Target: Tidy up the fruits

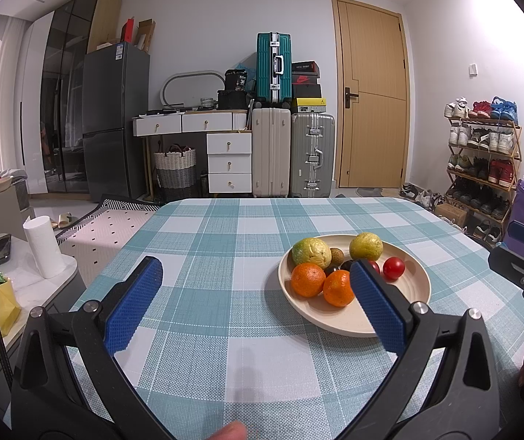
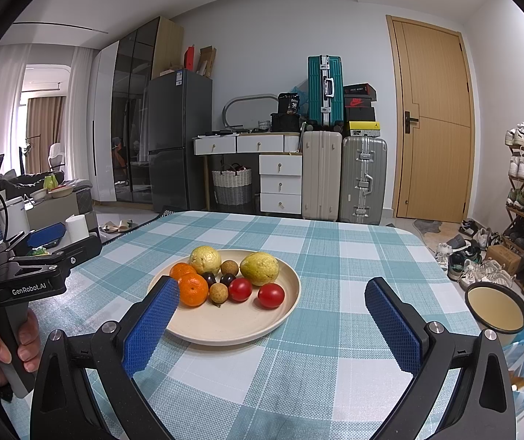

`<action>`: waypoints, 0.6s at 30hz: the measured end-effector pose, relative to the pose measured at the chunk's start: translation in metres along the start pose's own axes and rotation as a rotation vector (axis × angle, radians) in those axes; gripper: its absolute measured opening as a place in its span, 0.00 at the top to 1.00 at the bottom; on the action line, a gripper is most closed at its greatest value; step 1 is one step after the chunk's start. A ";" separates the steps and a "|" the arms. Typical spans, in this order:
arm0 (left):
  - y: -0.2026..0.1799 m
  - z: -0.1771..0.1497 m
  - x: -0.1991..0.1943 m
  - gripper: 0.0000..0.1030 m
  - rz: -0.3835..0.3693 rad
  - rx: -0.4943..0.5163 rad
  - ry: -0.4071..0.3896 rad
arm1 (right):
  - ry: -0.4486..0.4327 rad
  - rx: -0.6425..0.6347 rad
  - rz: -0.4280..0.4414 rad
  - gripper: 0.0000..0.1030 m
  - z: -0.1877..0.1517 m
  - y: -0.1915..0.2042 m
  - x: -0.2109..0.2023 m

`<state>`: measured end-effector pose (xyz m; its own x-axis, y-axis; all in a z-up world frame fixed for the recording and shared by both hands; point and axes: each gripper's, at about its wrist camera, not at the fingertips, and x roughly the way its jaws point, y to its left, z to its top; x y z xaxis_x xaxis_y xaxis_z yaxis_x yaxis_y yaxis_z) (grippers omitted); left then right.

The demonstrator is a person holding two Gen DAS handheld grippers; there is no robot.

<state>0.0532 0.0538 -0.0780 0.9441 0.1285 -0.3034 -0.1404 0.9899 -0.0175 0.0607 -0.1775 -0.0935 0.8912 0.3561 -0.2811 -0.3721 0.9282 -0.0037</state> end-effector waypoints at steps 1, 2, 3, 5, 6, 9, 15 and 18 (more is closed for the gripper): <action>0.000 0.000 -0.002 0.01 0.000 0.001 -0.001 | 0.000 0.000 0.000 0.00 0.000 0.000 0.000; -0.001 0.001 -0.002 0.01 0.000 0.000 -0.001 | 0.000 0.000 0.000 0.00 0.000 0.000 0.000; -0.001 0.001 -0.002 0.01 0.000 0.000 0.000 | 0.000 0.000 0.000 0.00 0.000 0.000 0.000; -0.001 0.001 -0.002 0.01 0.001 -0.002 0.000 | 0.000 0.000 0.000 0.00 0.000 0.000 0.000; -0.001 0.001 -0.002 0.01 0.001 -0.002 0.000 | 0.000 0.000 0.000 0.00 0.000 0.000 0.000; 0.000 0.001 -0.002 0.01 0.001 -0.004 -0.001 | 0.000 0.000 0.000 0.00 0.000 0.000 0.000; 0.000 0.001 -0.002 0.01 0.001 -0.002 -0.001 | 0.000 0.000 0.000 0.00 0.000 0.000 0.000; 0.000 0.001 -0.002 0.01 0.001 -0.003 -0.001 | 0.000 0.000 0.000 0.00 0.000 0.000 0.000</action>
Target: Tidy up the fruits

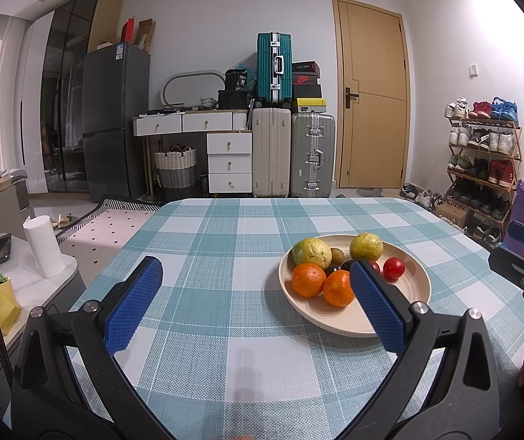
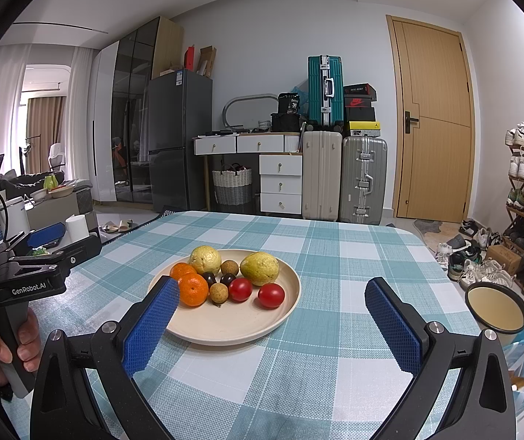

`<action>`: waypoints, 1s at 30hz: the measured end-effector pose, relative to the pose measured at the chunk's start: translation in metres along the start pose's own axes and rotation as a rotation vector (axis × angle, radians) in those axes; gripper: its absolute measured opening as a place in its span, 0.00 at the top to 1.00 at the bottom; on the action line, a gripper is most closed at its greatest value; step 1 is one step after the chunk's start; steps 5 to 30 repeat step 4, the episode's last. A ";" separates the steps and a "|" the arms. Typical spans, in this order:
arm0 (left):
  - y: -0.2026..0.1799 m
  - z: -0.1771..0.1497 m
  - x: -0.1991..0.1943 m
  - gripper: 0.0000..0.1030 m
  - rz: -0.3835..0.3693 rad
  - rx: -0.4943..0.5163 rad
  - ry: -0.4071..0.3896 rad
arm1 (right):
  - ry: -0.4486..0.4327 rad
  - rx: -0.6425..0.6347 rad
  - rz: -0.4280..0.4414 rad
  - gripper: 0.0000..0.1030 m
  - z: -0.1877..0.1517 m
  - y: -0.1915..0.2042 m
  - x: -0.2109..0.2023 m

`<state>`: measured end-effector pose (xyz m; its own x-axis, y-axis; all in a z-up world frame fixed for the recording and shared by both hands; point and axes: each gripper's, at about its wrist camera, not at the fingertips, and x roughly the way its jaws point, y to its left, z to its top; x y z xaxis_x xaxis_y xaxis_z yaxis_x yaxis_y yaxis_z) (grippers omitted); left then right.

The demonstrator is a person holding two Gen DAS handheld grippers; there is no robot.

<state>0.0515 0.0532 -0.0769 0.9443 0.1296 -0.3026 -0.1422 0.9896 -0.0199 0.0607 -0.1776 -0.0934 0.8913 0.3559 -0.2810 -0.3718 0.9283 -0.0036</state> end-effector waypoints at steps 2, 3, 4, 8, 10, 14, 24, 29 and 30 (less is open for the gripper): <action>0.001 -0.001 0.002 0.01 -0.001 -0.001 0.002 | 0.000 0.000 0.000 0.00 0.000 0.000 0.000; 0.000 0.000 0.000 0.01 0.000 0.000 0.001 | 0.000 0.000 0.000 0.00 0.000 0.000 0.000; 0.000 0.000 0.000 0.01 -0.001 0.000 0.002 | 0.000 0.000 0.000 0.00 0.000 0.000 0.000; 0.000 0.000 0.000 0.01 -0.001 0.000 0.002 | 0.000 0.000 0.000 0.00 0.000 0.000 0.000; 0.000 0.000 0.000 0.01 -0.001 0.000 0.002 | 0.000 0.000 0.000 0.00 0.000 0.000 0.000; 0.000 0.000 0.000 0.01 -0.001 0.000 0.002 | 0.000 0.000 0.000 0.00 0.000 0.000 0.000; 0.000 0.000 0.000 0.01 -0.001 0.000 0.002 | 0.000 0.000 0.000 0.00 0.000 0.000 0.000; 0.000 0.000 0.000 0.01 -0.001 0.000 0.002 | 0.000 0.000 0.000 0.00 0.000 0.000 0.000; 0.000 0.000 0.000 0.01 -0.001 0.000 0.002 | 0.000 0.000 0.000 0.00 0.000 0.000 0.000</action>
